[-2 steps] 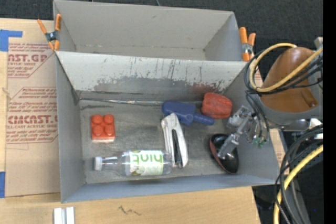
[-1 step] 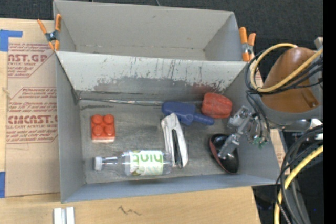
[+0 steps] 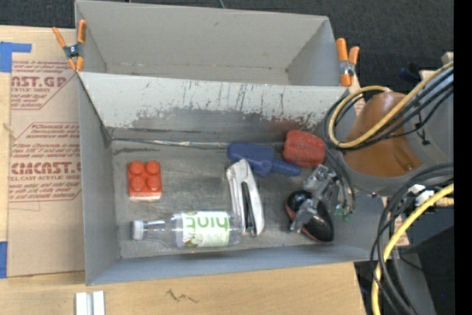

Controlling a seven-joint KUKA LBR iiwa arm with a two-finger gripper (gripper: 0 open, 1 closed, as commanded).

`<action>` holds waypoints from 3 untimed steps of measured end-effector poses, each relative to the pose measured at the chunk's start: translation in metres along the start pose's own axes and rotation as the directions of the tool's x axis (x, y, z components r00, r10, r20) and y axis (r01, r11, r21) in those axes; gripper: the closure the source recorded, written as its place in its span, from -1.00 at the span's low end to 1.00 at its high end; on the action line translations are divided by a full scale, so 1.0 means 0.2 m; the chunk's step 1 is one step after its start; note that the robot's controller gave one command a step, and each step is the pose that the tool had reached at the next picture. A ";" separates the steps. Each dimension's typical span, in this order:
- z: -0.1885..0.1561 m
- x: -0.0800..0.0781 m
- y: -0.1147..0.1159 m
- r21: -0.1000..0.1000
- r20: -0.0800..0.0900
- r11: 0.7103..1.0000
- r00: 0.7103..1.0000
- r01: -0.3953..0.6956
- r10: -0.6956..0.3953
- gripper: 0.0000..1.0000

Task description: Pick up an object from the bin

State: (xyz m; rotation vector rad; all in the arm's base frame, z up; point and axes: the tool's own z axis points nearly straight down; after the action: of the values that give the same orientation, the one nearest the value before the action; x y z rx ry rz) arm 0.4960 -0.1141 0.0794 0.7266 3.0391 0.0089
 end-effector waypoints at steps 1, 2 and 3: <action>0.00 0.00 0.00 0.000 0.000 1.000 1.000 0.000 0.000 1.00; 0.00 -0.06 0.05 0.011 -0.017 0.998 0.998 0.067 -0.067 1.00; -0.32 0.06 -0.02 0.009 -0.017 1.000 1.000 0.021 -0.021 1.00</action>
Offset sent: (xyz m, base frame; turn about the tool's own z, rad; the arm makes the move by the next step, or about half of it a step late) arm 0.0492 0.0157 0.0075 -0.1855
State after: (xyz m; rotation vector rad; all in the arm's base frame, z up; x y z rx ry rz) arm 0.4828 -0.1133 0.1438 0.6993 3.0651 0.0002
